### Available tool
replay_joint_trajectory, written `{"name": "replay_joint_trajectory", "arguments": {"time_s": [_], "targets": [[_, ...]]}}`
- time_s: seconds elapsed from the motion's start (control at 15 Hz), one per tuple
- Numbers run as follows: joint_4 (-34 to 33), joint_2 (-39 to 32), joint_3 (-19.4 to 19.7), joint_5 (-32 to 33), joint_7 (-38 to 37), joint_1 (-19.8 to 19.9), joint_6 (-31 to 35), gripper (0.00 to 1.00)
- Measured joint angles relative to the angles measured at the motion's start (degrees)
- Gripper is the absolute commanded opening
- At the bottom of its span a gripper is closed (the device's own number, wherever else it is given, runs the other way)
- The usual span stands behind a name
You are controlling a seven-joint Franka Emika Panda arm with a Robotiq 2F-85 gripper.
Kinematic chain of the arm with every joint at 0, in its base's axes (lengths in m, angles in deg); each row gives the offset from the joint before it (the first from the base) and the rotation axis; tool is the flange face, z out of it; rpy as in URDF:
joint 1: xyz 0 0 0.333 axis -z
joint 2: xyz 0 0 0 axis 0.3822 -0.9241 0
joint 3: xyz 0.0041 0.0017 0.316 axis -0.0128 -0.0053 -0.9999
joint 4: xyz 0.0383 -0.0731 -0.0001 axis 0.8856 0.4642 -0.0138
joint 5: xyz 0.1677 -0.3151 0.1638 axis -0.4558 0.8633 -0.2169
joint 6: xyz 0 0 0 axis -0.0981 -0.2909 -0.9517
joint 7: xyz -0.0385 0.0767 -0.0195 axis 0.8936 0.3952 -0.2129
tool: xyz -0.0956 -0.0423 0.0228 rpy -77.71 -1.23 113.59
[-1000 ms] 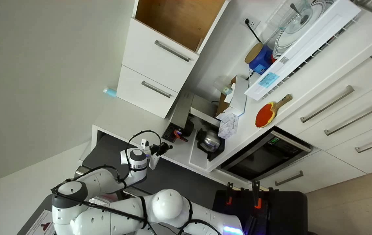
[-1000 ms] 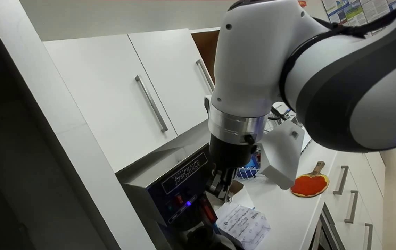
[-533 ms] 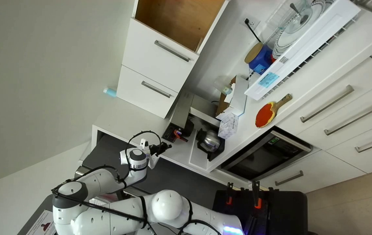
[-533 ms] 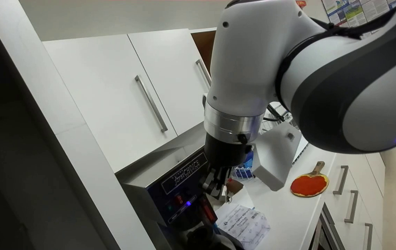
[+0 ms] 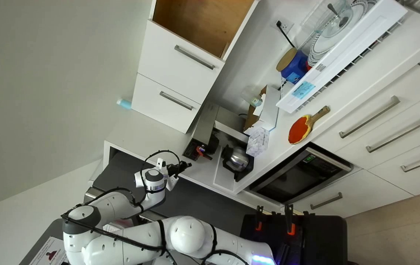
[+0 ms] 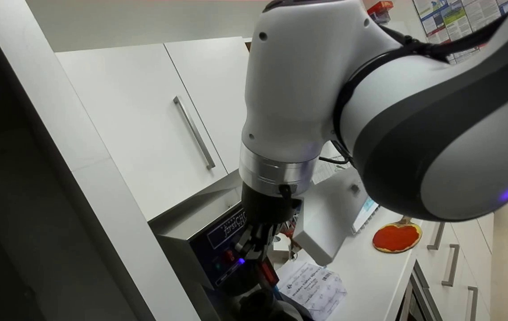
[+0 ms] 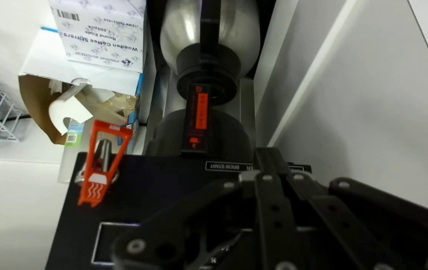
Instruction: Switch on the coffee machine
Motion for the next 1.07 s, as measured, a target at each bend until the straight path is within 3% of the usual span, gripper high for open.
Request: {"name": "replay_joint_trajectory", "arguments": {"time_s": [0.47,1.07], "targets": [[-3.55,-2.73,-5.45,0.04,-0.20,8.05,2.42,0.00],[-7.00,-7.57,-10.56,0.04,-0.20,14.30,3.40,0.00]]}}
